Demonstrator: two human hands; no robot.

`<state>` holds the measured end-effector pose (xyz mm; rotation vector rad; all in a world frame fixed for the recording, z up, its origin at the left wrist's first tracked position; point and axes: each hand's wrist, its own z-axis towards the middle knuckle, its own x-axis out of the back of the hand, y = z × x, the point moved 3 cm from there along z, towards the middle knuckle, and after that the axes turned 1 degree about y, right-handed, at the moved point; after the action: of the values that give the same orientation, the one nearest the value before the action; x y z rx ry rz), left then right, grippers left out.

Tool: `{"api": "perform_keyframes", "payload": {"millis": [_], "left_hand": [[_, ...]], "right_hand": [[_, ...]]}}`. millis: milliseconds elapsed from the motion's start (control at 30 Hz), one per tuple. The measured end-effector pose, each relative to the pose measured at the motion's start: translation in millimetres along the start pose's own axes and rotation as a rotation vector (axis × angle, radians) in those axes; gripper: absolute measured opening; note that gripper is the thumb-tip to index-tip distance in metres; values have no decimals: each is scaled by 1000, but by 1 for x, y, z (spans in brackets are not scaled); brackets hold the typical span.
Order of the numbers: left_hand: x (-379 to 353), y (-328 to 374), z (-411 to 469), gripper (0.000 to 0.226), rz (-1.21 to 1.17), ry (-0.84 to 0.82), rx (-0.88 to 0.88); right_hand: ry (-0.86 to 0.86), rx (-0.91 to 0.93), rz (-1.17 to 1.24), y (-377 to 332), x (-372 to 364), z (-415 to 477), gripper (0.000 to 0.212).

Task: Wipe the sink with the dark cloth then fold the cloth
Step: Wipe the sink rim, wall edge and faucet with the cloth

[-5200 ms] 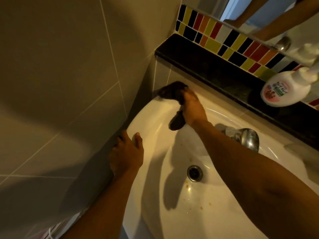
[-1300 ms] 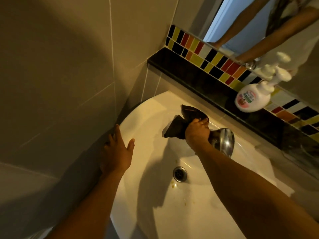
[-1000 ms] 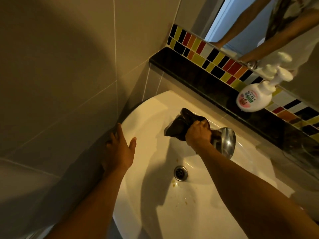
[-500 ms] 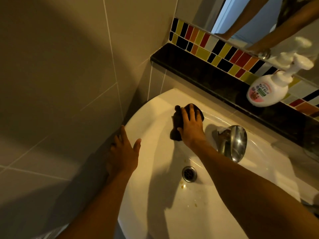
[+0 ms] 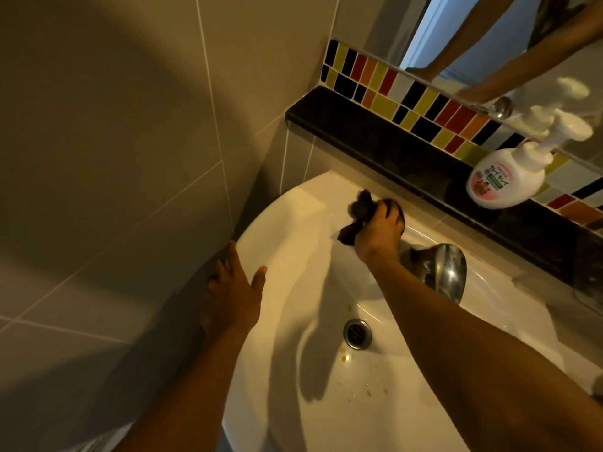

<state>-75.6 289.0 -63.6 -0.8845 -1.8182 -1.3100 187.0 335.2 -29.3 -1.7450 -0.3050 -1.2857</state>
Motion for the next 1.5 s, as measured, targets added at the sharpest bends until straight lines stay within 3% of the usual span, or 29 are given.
{"api": "perform_keyframes", "payload": {"millis": [67,200,267,367,500,600,667,767,900,1067,1133,1200,1300,1367,1500], "left_hand": [[0,0,-2,80,6,7,-6],[-1,-1,0,80,3,10,-4],[1,0,0,81,35,34,-18],[1,-1,2,81,52,24,-24],[-1,-2,2,80,34,20,-28],[-2,-2,6,81,35,38,-38],[-1,-6,6,84,29,27,-13],[-4,-10,5,86,-2,1,10],[-6,-6,6,85,8,-6,24],[-5,-5,4,84,4,-32,39],[-2,-4,3,83,9,-34,39],[2,-2,1,83,20,-38,41],[7,1,-3,82,-1,-44,30],[7,-2,-5,81,-56,-58,22],[13,-11,-9,80,-249,-85,20]], "right_hand": [[20,-69,-10,6,-13,3,81],[179,-88,40,-19,-28,6,63],[182,-33,96,-36,-40,8,57],[31,193,193,-65,-57,12,42],[-237,633,84,-101,-63,-1,31],[-373,966,54,-110,-70,-48,34],[-515,1039,-8,-107,-74,-65,39],[-595,799,13,-91,-51,-28,44],[-354,349,-80,-42,-6,38,52],[-181,213,-186,7,-15,-1,76],[-147,145,-390,26,-13,-18,74],[-167,140,-616,35,-7,-33,77],[-208,123,-553,36,-1,-51,88],[-244,136,-688,30,2,-66,92],[-401,183,-988,22,11,-74,69]]}}
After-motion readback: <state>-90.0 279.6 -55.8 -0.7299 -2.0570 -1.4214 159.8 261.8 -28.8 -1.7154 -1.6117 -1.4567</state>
